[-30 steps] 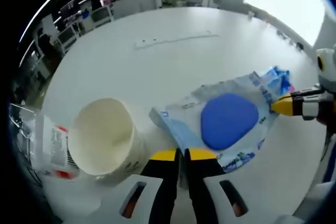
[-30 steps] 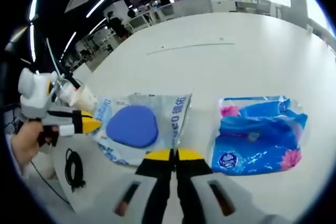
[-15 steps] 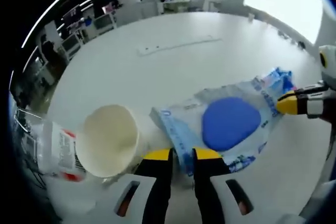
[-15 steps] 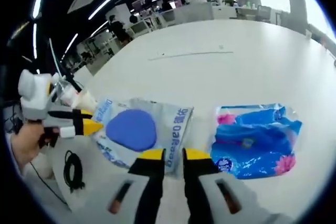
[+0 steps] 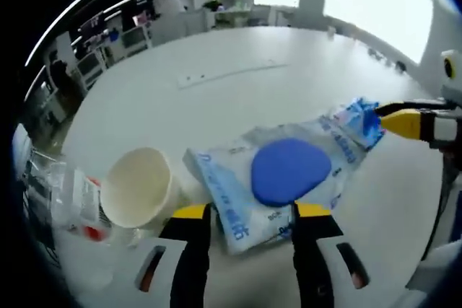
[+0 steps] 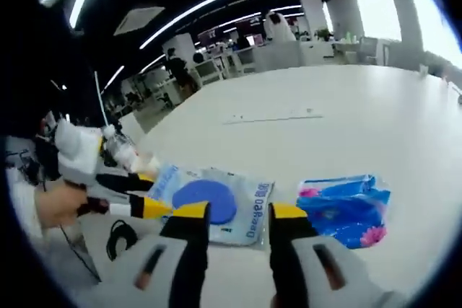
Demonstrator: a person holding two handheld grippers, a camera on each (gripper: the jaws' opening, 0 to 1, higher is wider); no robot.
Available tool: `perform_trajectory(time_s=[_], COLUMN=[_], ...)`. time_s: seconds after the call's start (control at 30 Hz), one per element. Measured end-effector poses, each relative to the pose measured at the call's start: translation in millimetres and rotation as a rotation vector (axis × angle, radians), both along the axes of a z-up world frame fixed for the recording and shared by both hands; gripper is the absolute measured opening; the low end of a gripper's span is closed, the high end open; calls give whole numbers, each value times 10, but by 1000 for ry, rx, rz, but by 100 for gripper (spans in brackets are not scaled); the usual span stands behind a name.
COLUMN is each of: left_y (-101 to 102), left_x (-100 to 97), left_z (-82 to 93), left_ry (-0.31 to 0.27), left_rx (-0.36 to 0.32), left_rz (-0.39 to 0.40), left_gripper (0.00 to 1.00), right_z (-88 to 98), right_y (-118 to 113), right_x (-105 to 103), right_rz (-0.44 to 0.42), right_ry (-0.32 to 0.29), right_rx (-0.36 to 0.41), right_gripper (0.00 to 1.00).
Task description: Arrange the tabletop items into an orderly group along one side of the table until the central work area is clear of visible clutter.
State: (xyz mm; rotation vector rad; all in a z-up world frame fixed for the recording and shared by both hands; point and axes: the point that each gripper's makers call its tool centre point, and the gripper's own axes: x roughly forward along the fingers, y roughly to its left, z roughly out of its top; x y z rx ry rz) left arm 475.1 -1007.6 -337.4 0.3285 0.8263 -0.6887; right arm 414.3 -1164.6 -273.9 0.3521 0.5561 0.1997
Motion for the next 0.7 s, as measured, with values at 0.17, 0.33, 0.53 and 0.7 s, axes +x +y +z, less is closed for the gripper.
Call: perform_trajectory(time_s=[0.17, 0.33, 0.53, 0.7], left_y=[-68, -109, -169, -275], left_x=[-93, -108, -198, -219], left_z=[-35, -42, -147, -41], left_ry=[45, 28, 104, 54], left_rx=[-61, -61, -83, -100], left_rz=[-3, -54, -84, -133], left_gripper=[52, 59, 73, 81], right_z=[152, 205, 355, 430], right_y=[61, 82, 98, 120], right_x=[-408, -682, -903, -1046], right_rz=[-23, -8, -9, -13], right_ry=[-45, -49, -80, -104], right_rx=[78, 98, 153, 185], right_gripper=[33, 32, 31, 31])
